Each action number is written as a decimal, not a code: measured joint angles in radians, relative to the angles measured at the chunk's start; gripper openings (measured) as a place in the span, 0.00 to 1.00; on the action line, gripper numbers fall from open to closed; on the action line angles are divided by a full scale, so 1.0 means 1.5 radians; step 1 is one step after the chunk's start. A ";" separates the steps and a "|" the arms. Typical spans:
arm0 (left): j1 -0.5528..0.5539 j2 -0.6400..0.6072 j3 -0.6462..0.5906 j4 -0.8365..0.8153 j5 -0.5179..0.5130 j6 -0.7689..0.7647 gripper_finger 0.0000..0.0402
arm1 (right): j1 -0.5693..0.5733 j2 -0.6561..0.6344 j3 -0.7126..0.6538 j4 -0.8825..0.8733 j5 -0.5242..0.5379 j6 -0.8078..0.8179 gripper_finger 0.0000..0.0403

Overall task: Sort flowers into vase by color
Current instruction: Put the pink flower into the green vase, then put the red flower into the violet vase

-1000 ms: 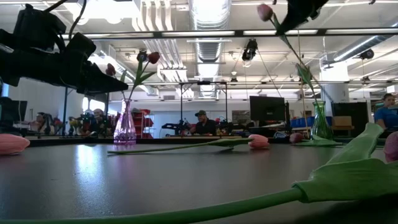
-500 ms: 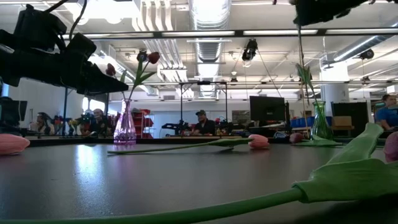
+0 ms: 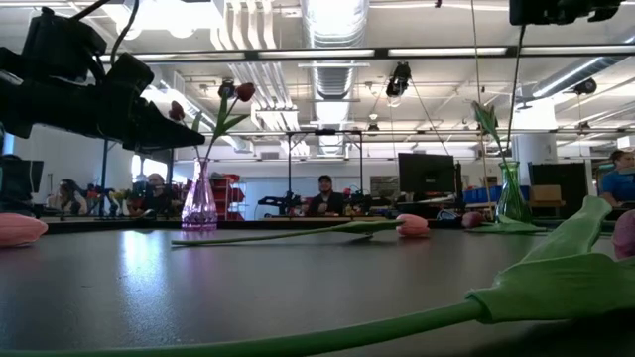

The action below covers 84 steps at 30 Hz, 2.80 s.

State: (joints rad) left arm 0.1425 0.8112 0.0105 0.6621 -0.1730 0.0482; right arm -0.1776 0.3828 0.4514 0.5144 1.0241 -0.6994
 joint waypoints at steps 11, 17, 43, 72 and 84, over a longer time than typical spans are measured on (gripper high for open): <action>0.000 0.001 0.000 -0.001 0.000 -0.004 0.00 | 0.000 -0.006 -0.024 -0.032 0.018 0.038 0.03; 0.000 0.002 0.000 -0.002 0.000 -0.004 0.00 | 0.000 -0.006 -0.054 -0.031 0.035 0.062 0.03; 0.000 0.004 0.000 -0.002 0.000 -0.003 0.00 | -0.041 0.023 -0.075 -0.034 0.130 0.171 0.38; 0.000 0.004 0.000 -0.003 0.000 -0.003 0.00 | 0.013 0.201 0.239 -0.298 0.156 0.170 0.38; -0.006 0.004 0.001 -0.006 0.053 -0.011 0.00 | 0.224 0.322 0.225 -0.346 0.096 0.227 0.03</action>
State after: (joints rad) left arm 0.1331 0.8165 0.0116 0.6535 -0.0933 0.0317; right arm 0.1587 0.8661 0.7882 -0.0051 1.1677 -0.3588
